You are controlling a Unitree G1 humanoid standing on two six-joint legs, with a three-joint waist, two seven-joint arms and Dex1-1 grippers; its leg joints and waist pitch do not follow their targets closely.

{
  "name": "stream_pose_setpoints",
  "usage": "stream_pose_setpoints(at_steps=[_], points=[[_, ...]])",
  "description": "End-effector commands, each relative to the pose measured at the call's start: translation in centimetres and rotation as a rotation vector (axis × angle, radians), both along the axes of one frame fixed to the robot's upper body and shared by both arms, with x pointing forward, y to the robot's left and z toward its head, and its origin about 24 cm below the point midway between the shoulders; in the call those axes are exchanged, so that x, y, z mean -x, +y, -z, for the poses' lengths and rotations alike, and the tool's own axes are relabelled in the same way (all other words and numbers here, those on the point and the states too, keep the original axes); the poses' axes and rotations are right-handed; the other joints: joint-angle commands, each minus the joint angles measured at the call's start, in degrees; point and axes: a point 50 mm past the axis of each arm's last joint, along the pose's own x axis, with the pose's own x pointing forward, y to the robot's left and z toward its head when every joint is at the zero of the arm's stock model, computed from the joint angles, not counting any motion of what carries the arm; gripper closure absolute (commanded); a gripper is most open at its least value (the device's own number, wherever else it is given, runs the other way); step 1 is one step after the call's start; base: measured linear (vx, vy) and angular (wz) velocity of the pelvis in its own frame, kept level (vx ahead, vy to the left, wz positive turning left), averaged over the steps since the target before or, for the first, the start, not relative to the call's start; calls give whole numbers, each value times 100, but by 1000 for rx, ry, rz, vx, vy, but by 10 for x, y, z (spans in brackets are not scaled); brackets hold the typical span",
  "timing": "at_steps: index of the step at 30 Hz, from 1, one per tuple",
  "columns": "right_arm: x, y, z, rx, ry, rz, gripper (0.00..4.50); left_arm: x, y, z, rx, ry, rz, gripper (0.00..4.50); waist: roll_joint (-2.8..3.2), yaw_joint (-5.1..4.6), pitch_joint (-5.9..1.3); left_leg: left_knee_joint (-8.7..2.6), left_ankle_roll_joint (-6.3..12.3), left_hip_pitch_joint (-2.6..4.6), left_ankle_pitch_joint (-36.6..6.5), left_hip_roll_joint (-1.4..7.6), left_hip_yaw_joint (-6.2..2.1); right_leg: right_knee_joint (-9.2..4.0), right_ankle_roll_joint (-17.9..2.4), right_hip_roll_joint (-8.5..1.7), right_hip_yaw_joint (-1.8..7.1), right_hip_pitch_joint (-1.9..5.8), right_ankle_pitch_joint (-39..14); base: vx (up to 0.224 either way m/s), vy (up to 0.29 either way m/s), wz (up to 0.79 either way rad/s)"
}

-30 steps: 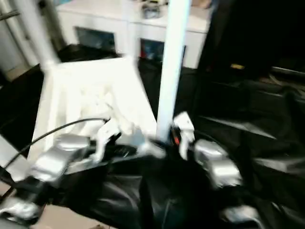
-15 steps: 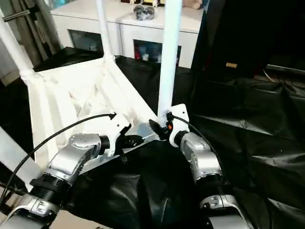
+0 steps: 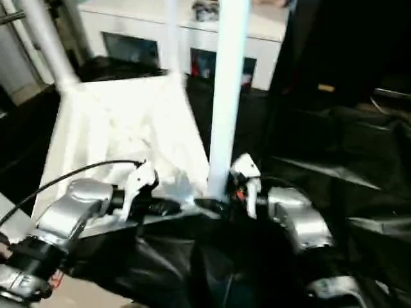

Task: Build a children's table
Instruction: Rotate leg to tighten

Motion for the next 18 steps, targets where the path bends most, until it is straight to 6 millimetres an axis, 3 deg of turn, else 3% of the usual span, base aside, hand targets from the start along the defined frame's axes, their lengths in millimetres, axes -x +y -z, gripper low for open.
stream_pose_setpoints(at_steps=[1, 4, 9, 14, 18], points=[[9, 11, 4, -10, 44, -96, 54, 2, -12, -9, 48, -28, 63, 450, -56, -6, -305, -366, 575, 36, -377, 371, -88, -342, -1445, -547, 311, 273, -90, 0, 0, 0], [10, 8, 5, 1, 57, -112, 89, 5, -11, -9, 51, -11, 82, 450, -67, -12, -295, -375, 504, 35, -422, 367, -87, -365, -1381, -546, 316, 270, -294, 0, 0, 0], [13, 10, 4, -8, 79, -130, 119, 9, -11, -7, 60, 5, 100, 450, -68, -6, -316, -355, 543, 33, -204, 362, -91, -321, -1411, -532, 309, 275, 27, 0, 0, 0], [16, 14, 7, -25, 100, -136, 157, 8, -12, -7, 62, 0, 80, 450, -78, 14, -314, -351, 554, 34, -210, 363, -88, -322, -1412, -540, 312, 278, 4, 0, 0, 0], [12, 19, 13, -11, 79, -32, 164, 3, -14, -6, 54, -28, 12, 450, -83, 9, -298, -365, 489, 38, -328, 356, -90, -356, -1379, -549, 318, 267, -211, 0, 0, 0]])
